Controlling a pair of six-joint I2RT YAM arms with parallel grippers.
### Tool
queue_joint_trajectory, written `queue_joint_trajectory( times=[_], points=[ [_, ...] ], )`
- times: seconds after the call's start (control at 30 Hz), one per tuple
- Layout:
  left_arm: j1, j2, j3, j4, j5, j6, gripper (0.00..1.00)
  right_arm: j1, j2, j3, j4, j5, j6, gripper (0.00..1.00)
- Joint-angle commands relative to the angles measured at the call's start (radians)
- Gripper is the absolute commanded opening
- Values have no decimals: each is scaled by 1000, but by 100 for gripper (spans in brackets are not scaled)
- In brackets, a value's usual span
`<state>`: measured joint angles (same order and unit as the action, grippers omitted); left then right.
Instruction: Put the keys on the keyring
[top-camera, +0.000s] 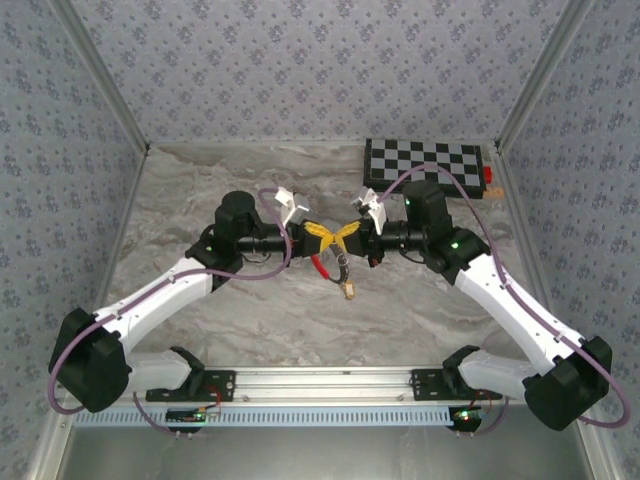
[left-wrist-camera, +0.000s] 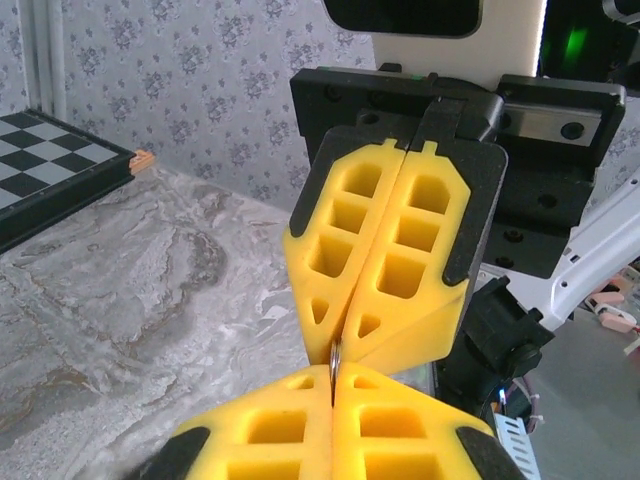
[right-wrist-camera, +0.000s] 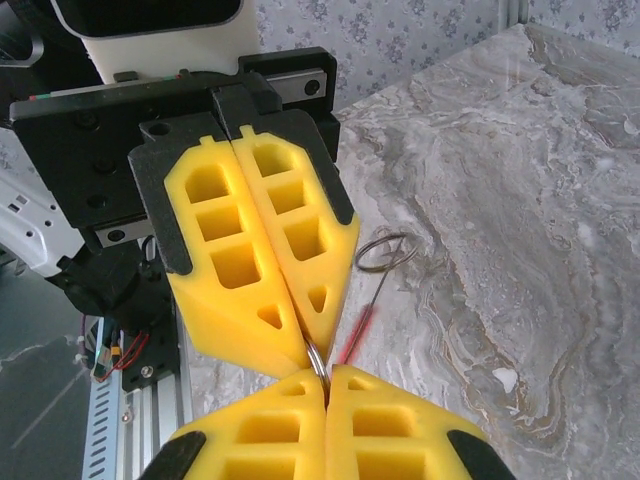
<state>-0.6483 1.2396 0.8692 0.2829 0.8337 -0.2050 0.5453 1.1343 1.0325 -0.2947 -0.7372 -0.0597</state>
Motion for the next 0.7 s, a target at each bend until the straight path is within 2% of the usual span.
queue_joint_trajectory(
  times=[0.0,0.03,0.1,0.17,0.4,0.53,0.67],
  points=[
    [-17,-7,35,19,12,16,0,5,-15,-19,28,-1,22,2],
    [-17,-9,30,31,6,12,0,4,-20,-25,36,13,30,11],
    [-20,-21,13,64,-13,2,0,-3,-37,-48,60,38,53,17],
    [-24,-36,-5,85,-51,5,0,-20,-68,-89,121,63,94,27],
    [-57,-90,-38,98,-163,49,0,-117,-174,-262,357,116,239,29],
    [-69,-97,-68,180,-192,20,0,-110,-160,-279,404,103,262,29],
    [-71,-85,-94,303,-220,-63,0,-88,-167,-317,528,92,305,29]
  ],
)
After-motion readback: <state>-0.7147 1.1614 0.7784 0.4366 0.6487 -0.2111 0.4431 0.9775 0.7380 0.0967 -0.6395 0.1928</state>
